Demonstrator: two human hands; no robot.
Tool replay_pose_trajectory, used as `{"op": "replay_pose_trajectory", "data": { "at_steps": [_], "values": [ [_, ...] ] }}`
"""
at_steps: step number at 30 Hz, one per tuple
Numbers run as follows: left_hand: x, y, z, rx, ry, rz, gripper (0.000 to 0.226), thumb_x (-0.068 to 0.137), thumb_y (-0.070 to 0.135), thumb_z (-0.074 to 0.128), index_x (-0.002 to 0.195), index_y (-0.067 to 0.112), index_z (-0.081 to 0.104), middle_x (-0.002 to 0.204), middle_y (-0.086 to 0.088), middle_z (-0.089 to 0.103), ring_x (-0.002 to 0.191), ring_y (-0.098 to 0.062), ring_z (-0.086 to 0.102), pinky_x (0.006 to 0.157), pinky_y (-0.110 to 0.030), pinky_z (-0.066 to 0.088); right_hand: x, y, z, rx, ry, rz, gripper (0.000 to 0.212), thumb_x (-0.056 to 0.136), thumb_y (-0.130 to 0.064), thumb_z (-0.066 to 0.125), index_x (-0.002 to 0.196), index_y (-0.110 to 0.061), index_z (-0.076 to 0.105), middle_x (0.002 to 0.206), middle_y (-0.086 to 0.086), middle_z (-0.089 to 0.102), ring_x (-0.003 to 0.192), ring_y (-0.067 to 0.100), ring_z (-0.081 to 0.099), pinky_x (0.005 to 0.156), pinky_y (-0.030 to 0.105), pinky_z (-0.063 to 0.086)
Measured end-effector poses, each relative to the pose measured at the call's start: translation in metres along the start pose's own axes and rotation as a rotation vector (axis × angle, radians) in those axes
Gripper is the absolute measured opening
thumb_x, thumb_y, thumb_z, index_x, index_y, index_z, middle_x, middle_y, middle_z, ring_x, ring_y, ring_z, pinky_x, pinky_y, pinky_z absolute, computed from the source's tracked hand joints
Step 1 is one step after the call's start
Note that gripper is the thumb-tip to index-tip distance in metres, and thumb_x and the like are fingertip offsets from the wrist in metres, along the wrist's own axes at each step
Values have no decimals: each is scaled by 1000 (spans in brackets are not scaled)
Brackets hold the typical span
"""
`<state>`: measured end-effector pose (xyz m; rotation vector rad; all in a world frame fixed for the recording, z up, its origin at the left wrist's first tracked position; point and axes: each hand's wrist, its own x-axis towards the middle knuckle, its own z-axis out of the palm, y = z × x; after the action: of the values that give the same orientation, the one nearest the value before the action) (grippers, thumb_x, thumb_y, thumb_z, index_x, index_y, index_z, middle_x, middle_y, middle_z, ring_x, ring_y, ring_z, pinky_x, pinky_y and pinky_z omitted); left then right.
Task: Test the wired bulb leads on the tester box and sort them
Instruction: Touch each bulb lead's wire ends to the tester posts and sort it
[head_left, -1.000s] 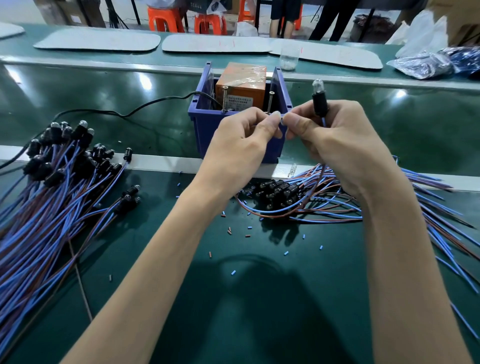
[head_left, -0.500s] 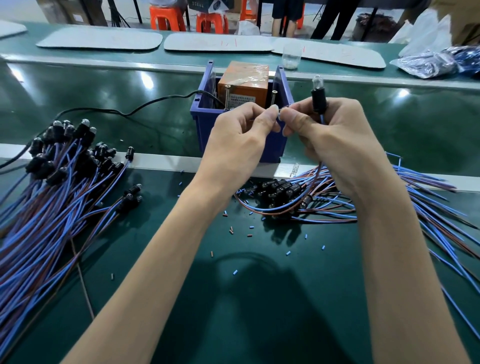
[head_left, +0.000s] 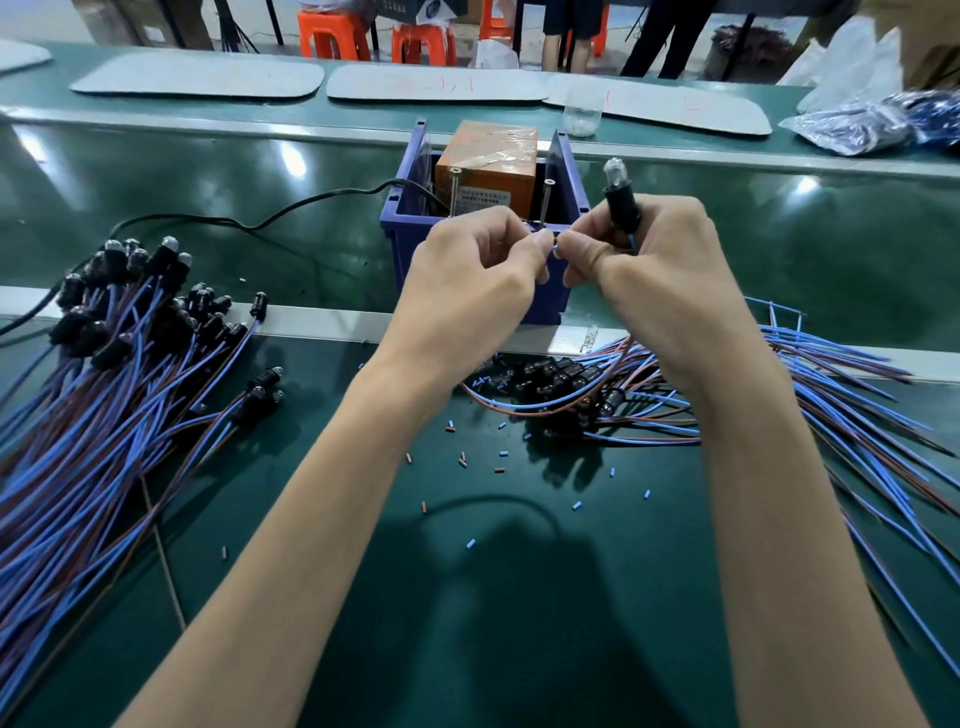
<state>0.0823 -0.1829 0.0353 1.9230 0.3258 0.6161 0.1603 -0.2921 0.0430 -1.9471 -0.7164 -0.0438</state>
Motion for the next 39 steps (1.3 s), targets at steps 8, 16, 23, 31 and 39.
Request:
{"op": "replay_pose_trajectory", "data": {
  "at_steps": [8, 16, 23, 31, 39],
  "values": [
    [0, -4, 2, 240, 78, 37, 32, 90, 27, 59, 61, 17, 50, 43, 13, 45, 49, -8, 40, 50, -19, 28, -1, -6, 5, -273, 30, -31, 9, 84, -14, 64, 75, -15, 66, 73, 7, 68, 75, 23, 62, 61, 22, 39],
    [-1, -3, 2, 337, 159, 47, 35, 88, 27, 59, 57, 23, 44, 51, 9, 42, 59, -14, 40, 60, -27, 31, -5, -13, 16, -405, 129, -56, 16, 83, -18, 60, 89, -4, 66, 85, 16, 67, 80, 35, 59, 63, 33, 40],
    [2, -3, -5, 282, 152, 53, 32, 90, 29, 60, 61, 17, 57, 45, 9, 44, 50, -8, 42, 54, -21, 33, -3, -13, -1, -401, 274, -86, 14, 89, -18, 59, 91, -6, 66, 85, 13, 69, 79, 28, 63, 67, 30, 44],
    [0, 2, -8, 58, -6, 96, 30, 96, 24, 57, 66, 17, 60, 39, 13, 36, 42, -4, 31, 46, -13, 23, -1, -4, -8, 121, 101, 69, 11, 86, -21, 69, 76, -21, 70, 71, -5, 72, 56, -5, 57, 61, 15, 42],
    [2, 1, -11, -10, -43, 81, 31, 96, 26, 57, 66, 21, 60, 46, 11, 30, 51, -9, 25, 48, -20, 22, -1, -1, -17, 443, -23, 182, 7, 87, -13, 68, 80, -13, 68, 68, -1, 70, 39, -1, 34, 39, 10, 26]
  ]
}}
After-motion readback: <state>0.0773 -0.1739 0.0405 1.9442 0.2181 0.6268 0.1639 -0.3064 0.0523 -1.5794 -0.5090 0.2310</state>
